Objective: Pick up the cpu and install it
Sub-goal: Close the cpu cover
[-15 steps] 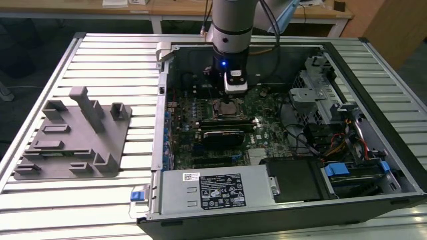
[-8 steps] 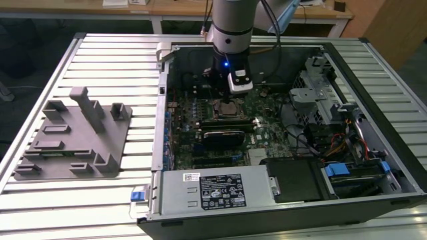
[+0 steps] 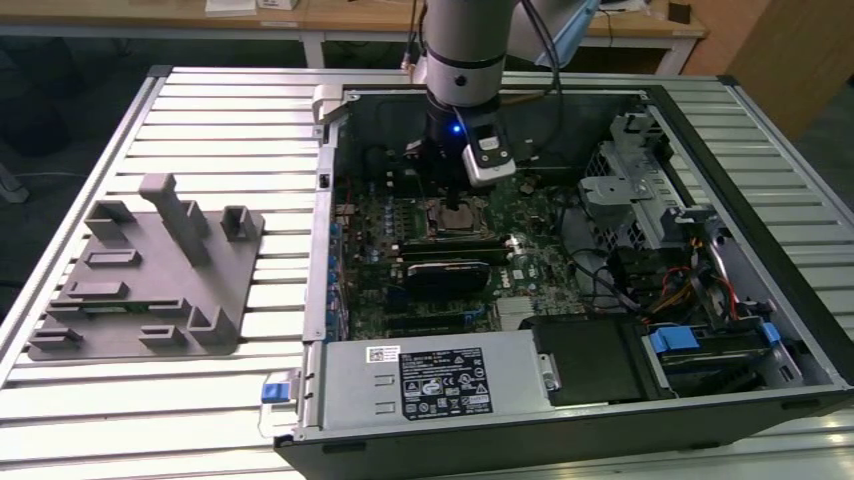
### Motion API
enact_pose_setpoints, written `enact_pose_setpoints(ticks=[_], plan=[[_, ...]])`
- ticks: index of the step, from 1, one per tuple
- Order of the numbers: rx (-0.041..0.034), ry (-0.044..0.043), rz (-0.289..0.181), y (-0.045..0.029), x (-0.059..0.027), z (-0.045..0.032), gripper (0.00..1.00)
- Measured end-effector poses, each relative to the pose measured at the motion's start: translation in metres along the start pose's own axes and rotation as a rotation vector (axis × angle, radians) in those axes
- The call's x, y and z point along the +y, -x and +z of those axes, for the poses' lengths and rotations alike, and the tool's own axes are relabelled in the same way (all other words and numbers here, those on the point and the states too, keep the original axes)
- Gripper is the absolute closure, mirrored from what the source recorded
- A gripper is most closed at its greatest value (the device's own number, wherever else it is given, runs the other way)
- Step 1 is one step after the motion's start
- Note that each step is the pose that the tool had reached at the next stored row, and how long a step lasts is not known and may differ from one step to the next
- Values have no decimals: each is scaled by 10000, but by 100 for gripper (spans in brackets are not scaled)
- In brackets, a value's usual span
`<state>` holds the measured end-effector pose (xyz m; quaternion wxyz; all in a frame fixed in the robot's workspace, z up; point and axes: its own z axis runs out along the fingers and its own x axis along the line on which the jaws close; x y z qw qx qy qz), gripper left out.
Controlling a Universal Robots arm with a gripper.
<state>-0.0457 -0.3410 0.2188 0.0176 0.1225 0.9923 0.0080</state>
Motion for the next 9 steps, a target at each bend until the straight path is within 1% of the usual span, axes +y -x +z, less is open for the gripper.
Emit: enact_pose_setpoints(ticks=[3,4,6,9], plan=[[-48,-208,-382,0,0,0,89],[-60,-261,-508,0,0,1,89],[-60,-275,-807,0,-1,3,89],[-58,-259,-1303,0,-1,9,89]])
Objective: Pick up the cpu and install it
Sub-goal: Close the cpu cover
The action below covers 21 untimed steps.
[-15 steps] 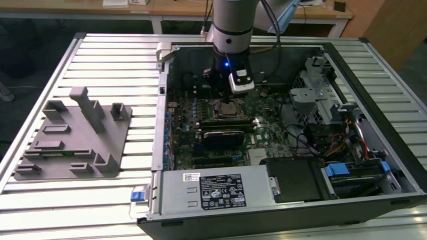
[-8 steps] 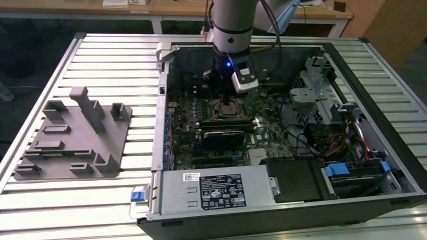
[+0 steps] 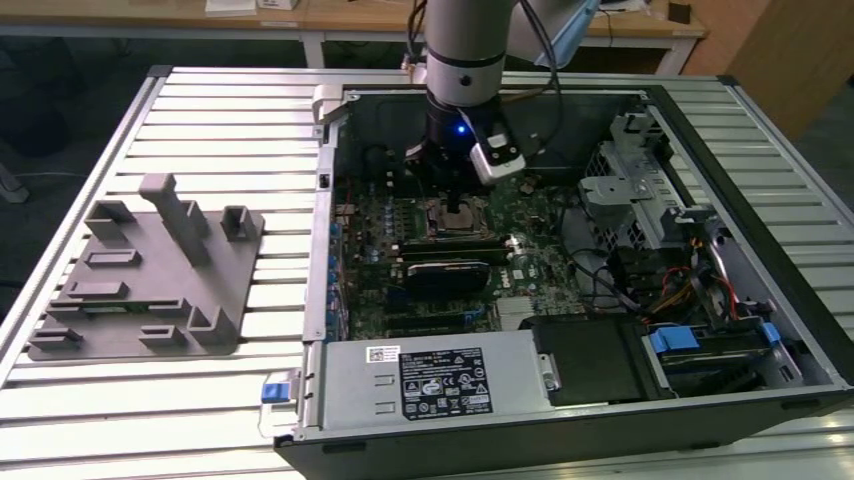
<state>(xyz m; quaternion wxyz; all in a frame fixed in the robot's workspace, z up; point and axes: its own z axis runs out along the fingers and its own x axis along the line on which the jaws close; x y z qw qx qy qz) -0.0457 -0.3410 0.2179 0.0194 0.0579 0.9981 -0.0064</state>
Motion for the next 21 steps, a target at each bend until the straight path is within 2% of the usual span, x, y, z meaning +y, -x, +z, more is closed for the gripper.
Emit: enact_pose_setpoints(ticks=[3,12,21], plan=[[-4,3,-383,0,1,5,89],[-5,3,-394,-7,-1,5,89],[-5,8,-396,-95,-11,27,89]])
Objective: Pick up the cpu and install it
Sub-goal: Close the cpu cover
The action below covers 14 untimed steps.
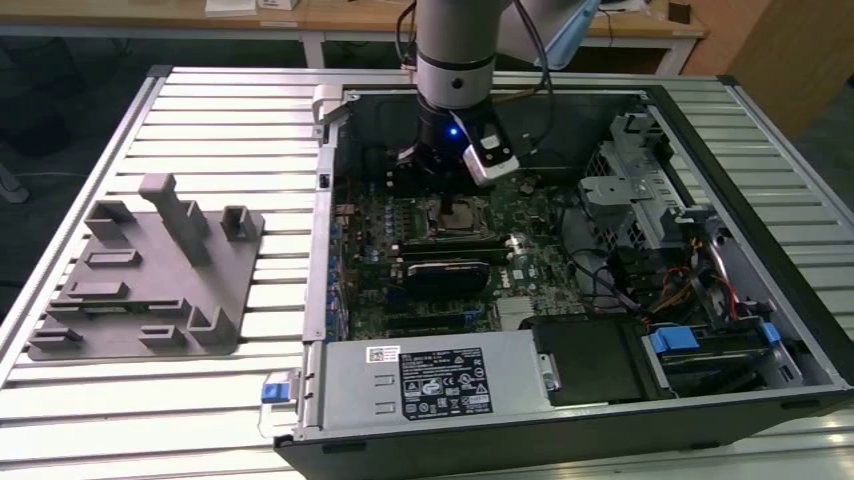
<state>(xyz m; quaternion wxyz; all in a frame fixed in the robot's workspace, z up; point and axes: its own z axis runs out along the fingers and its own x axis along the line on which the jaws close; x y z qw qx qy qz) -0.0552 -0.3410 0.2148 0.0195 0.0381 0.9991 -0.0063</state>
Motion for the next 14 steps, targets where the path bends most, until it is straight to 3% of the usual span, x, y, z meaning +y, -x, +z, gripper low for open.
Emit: enact_pose_setpoints(ticks=[14], plan=[[0,1,1,-79,-5,94,89]])
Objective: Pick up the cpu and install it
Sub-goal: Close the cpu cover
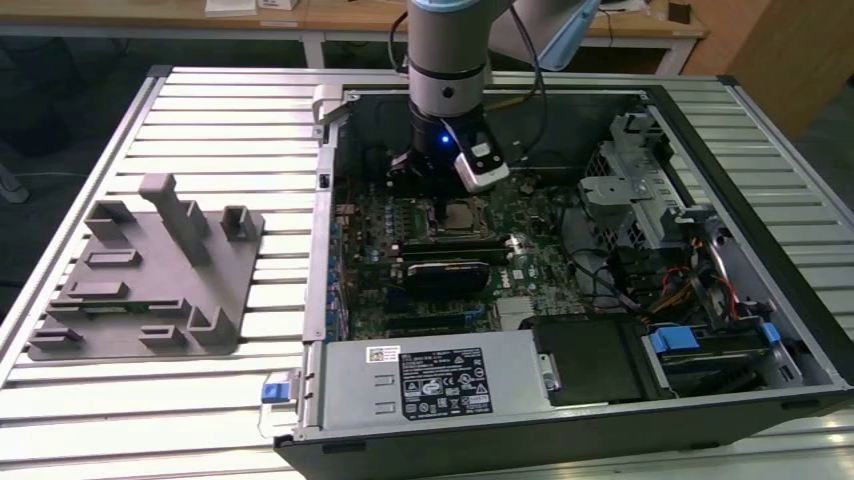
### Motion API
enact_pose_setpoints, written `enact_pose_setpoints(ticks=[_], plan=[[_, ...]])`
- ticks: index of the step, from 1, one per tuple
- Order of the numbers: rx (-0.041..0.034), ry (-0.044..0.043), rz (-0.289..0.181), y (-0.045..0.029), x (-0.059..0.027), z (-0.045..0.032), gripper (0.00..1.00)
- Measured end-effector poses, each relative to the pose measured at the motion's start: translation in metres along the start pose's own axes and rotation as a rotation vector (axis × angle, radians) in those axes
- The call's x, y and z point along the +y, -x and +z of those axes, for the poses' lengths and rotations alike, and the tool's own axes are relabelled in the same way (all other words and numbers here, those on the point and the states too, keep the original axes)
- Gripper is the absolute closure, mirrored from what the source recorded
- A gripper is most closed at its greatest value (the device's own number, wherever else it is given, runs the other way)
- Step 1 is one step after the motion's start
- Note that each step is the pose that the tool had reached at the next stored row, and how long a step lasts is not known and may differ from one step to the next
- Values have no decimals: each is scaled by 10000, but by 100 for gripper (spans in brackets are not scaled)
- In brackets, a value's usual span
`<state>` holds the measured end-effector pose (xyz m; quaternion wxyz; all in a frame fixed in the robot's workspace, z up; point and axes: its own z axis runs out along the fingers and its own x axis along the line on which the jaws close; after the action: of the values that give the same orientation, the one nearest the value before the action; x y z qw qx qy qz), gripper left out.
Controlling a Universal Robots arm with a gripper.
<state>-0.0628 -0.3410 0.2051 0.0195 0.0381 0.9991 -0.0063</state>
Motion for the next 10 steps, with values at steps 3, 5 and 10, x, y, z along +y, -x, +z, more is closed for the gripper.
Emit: enact_pose_setpoints(ticks=[3,5,10], plan=[[0,-1,-1,-10,-1,12,89],[0,0,-1,-18,-1,21,89],[0,0,-1,-41,-3,37,89]])
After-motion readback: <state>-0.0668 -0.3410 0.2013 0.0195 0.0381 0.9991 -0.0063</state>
